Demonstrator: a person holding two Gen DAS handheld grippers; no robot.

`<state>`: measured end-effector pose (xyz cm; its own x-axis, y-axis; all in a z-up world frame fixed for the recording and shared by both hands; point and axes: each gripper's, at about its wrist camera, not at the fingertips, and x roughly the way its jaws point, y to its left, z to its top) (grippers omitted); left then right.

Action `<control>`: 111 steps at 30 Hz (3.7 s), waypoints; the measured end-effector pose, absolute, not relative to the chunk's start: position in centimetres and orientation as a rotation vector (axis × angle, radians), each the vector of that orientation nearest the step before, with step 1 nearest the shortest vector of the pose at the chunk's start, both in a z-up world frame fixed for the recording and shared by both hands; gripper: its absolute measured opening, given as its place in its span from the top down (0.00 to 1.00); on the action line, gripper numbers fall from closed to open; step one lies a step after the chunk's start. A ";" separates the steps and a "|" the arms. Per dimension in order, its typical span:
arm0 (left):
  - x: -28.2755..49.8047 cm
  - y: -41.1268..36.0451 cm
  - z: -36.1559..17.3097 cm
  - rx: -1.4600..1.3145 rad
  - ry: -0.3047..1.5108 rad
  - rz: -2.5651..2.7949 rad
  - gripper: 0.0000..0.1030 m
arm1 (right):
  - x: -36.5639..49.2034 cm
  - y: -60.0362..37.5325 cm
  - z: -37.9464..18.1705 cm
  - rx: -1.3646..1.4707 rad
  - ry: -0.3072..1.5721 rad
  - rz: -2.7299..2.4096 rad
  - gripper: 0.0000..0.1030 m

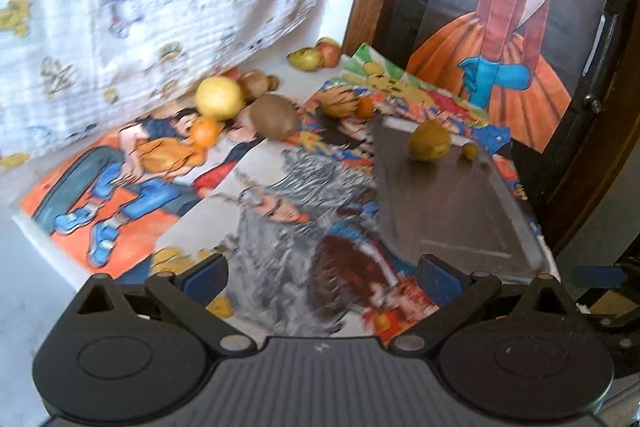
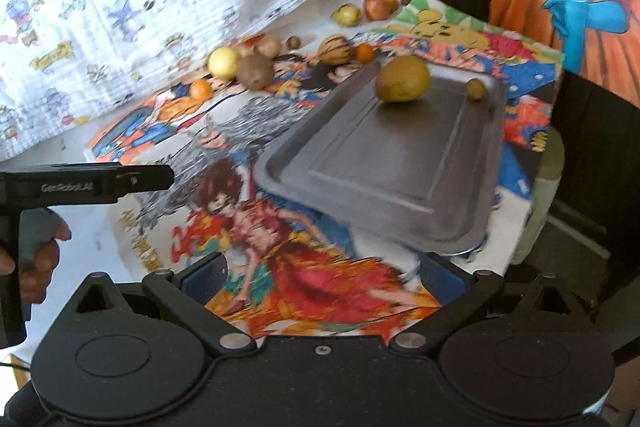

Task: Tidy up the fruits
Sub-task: 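Move both tools back from the tray toward the fruit pile, then grasp the mandarin orange with the left tool while the right tool grasps the brown kiwi, then carry the orange with the left tool while the right tool carries the kiwi into the tray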

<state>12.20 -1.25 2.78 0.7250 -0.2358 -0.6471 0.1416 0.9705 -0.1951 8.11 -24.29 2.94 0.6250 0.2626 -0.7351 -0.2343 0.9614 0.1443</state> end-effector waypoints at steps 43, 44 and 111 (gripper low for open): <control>27.3 6.6 0.6 -0.025 0.656 -0.078 0.01 | 35.7 -12.7 2.3 -0.041 0.769 0.490 0.09; 27.5 6.6 0.5 -0.028 0.654 -0.079 0.01 | 36.0 -12.6 1.9 -0.035 0.775 0.493 0.11; 25.0 -7.7 3.3 -0.196 0.643 -0.372 0.67 | 24.8 -34.8 2.9 0.325 0.629 0.290 0.44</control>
<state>24.95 -7.71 3.31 0.7372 -0.3968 -0.5469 0.2765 0.9157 -0.2916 24.85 -34.80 2.90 0.7718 0.3595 -0.5244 -0.1650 0.9098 0.3808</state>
